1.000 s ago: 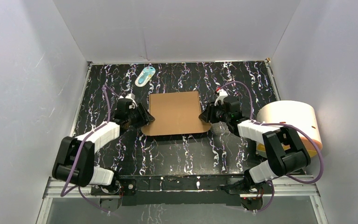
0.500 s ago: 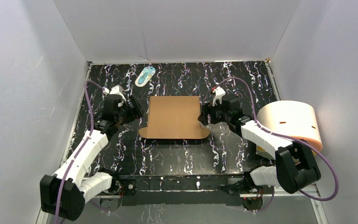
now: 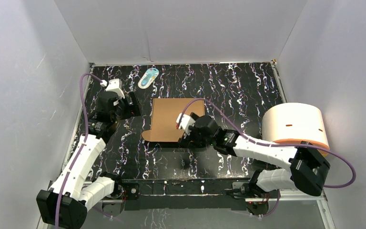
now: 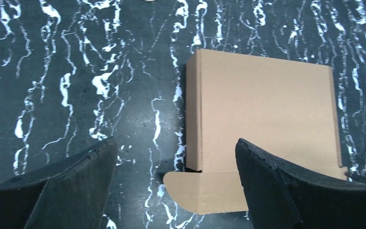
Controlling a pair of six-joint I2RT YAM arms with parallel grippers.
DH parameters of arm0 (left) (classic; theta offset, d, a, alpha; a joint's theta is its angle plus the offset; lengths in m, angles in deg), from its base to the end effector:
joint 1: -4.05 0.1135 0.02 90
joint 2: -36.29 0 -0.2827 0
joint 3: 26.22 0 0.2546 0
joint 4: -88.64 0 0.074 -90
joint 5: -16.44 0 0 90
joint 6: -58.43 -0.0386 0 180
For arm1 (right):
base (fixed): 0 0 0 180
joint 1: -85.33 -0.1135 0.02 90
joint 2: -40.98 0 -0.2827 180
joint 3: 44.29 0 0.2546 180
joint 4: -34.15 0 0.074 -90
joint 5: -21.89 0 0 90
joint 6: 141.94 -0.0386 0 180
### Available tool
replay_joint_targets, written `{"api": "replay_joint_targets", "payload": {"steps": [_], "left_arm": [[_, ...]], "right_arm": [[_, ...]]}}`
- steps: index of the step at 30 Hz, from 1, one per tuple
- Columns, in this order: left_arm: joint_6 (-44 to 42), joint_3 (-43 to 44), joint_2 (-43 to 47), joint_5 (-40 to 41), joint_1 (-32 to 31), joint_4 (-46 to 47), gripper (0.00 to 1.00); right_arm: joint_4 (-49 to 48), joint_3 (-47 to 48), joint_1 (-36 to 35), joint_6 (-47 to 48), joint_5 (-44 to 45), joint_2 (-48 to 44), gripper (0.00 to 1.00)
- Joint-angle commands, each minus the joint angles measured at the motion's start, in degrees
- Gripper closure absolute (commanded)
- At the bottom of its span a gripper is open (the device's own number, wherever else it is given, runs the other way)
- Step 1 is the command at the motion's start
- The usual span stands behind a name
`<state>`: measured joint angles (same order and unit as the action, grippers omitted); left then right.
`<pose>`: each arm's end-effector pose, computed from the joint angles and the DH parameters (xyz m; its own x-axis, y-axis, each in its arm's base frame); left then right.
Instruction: Fold the paper box
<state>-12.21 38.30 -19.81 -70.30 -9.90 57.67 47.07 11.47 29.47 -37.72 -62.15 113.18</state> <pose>0.2122 -0.0505 0.3423 -0.4140 -0.2382 -0.8786 0.0556 0.9567 -0.2856 0.1581 0.2260 0.2555 -0.0770 -0.5489 -0.8323 -0.8163 0.5140 -0.2634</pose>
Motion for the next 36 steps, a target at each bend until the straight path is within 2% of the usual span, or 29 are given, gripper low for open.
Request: {"api": "replay_joint_targets", "payload": {"steps": [1,7,13,21,28,31,36], "left_arm": [[-4.0,-1.3,4.0,4.4,0.8,-1.2,0.09],[-2.4,-2.7,6.9,11.7,1.6,-2.7,0.09],[-1.1,-3.2,8.7,13.0,3.1,-2.6,0.09],[-1.0,-3.6,10.3,13.7,3.2,-2.5,0.09],[-0.8,-3.9,10.3,13.1,3.2,-2.4,0.09],[-0.8,-3.9,10.4,12.9,3.2,-2.4,0.09],[-0.7,-4.0,10.8,12.9,3.2,-2.4,0.09]], "right_arm": [[-2.2,2.7,-7.5,15.2,4.9,1.6,0.02],[-3.8,6.1,-14.3,24.9,12.4,10.0,0.02],[-14.7,5.4,-17.9,33.2,21.6,17.3,0.03],[-27.9,2.9,-17.9,41.3,30.1,26.1,0.06],[-36.7,1.4,-17.9,46.5,33.1,31.7,0.19],[-40.5,0.7,-17.9,48.7,34.1,33.1,0.26],[-41.1,0.2,-17.8,48.4,33.1,33.0,0.42]]}}
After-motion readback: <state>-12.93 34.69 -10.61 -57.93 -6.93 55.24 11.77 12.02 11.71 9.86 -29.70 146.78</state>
